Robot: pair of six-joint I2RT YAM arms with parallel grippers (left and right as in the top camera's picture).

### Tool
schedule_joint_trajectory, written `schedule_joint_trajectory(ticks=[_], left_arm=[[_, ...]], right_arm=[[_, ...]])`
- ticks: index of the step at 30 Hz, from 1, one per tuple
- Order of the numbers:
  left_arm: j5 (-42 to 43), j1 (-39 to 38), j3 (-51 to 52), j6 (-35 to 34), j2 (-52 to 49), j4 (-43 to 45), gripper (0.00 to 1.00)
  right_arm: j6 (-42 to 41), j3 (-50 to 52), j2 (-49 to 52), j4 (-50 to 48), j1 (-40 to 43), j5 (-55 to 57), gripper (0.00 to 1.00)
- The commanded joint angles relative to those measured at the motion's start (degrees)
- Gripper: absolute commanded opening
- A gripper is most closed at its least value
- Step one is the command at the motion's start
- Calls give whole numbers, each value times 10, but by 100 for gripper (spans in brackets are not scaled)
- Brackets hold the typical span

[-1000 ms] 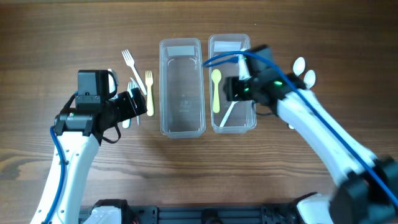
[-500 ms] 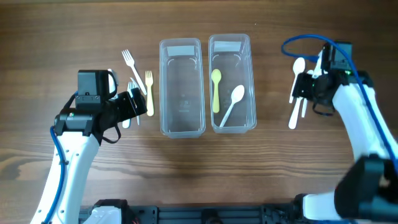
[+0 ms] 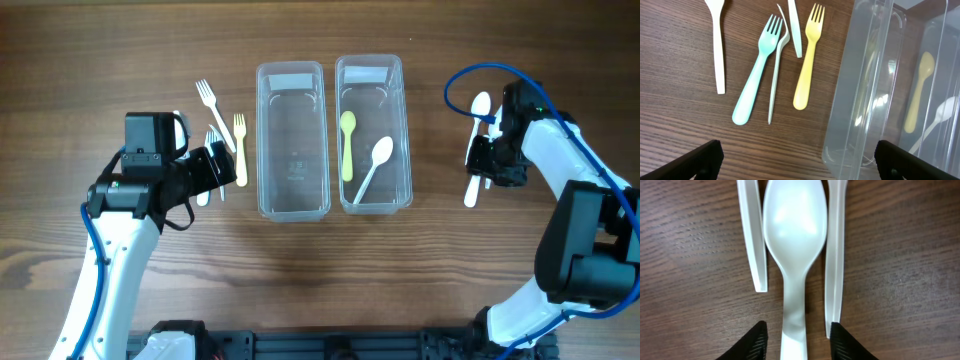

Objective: Pack container
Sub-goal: 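Grasp another white spoon with the right gripper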

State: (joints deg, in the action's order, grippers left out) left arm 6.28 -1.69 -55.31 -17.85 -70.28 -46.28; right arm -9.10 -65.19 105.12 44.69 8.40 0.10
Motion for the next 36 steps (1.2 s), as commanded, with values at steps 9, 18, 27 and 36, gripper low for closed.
schedule_joint_trajectory(ticks=[9,18,27,36], left_arm=[[-3,3,-8,12,-1,1,100],[-3,3,-8,12,-1,1,100],[-3,3,-8,12,-1,1,100],[-3,3,-8,12,-1,1,100]], right_arm=[[-1,1,16,-52,2,-6,44],[-16,1,74,-61,2,-13,34],[-20,0,80,-40,2,-15,13],[-14,-43,-87,16,-17,-103,5]])
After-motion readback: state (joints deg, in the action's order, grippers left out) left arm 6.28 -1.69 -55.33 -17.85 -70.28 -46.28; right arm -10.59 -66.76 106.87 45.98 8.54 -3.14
